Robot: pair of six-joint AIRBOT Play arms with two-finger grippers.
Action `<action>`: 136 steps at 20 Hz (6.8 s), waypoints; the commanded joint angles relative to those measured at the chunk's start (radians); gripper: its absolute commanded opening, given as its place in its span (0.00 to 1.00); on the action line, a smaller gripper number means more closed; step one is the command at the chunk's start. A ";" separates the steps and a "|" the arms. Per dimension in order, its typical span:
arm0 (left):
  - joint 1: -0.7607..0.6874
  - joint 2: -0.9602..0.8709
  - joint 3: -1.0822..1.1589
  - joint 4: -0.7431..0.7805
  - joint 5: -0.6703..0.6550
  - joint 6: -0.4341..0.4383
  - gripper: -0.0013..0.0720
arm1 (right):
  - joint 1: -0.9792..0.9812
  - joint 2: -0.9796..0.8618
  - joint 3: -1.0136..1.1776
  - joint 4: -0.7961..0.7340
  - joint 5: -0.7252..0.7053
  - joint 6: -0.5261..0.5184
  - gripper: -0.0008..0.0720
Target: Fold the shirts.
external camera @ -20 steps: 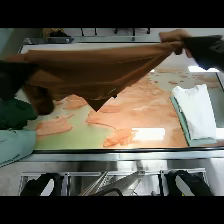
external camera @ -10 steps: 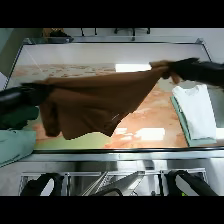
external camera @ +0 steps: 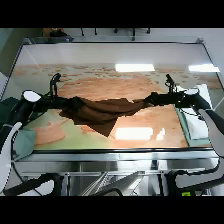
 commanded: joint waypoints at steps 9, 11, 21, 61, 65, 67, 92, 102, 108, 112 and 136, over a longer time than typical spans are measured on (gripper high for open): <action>0.232 0.063 0.014 0.008 -0.407 -0.089 0.96 | -0.176 0.244 0.054 -0.225 0.245 0.053 0.49; 0.231 0.145 -0.191 0.060 -0.307 -0.087 0.96 | -0.173 0.304 -0.058 -0.235 0.210 0.056 0.49; 0.220 0.143 -0.494 -0.143 0.089 0.042 0.96 | 0.015 0.135 -0.282 -0.092 -0.100 -0.023 0.75; 0.372 0.460 0.406 -0.358 -0.100 0.115 0.04 | 0.126 0.205 0.825 -0.072 0.129 -0.008 0.04; 0.160 0.061 0.237 -0.307 0.076 0.307 0.04 | 0.145 -0.159 0.669 -0.071 0.067 -0.043 0.04; 0.087 -0.193 0.281 -0.308 0.219 0.327 0.04 | 0.146 -0.362 0.652 -0.069 -0.019 -0.065 0.04; 0.349 0.109 -0.349 0.286 -0.282 -0.238 0.93 | 0.113 -0.581 0.850 -0.281 -0.175 -0.073 0.80; 0.349 0.209 -0.481 0.277 0.179 -0.242 0.93 | 0.169 -0.597 0.851 -0.155 -0.272 -0.180 0.04; 0.348 0.209 -0.480 0.185 0.339 -0.209 0.04 | 0.164 -0.594 0.851 -0.160 -0.209 -0.131 0.04; 0.346 0.164 -0.357 0.119 0.314 -0.122 0.04 | 0.117 -0.559 0.851 -0.203 -0.144 -0.049 0.03; 0.227 -0.582 0.959 0.096 0.039 -0.179 0.97 | 0.031 0.462 -0.474 -0.273 -0.010 0.298 0.11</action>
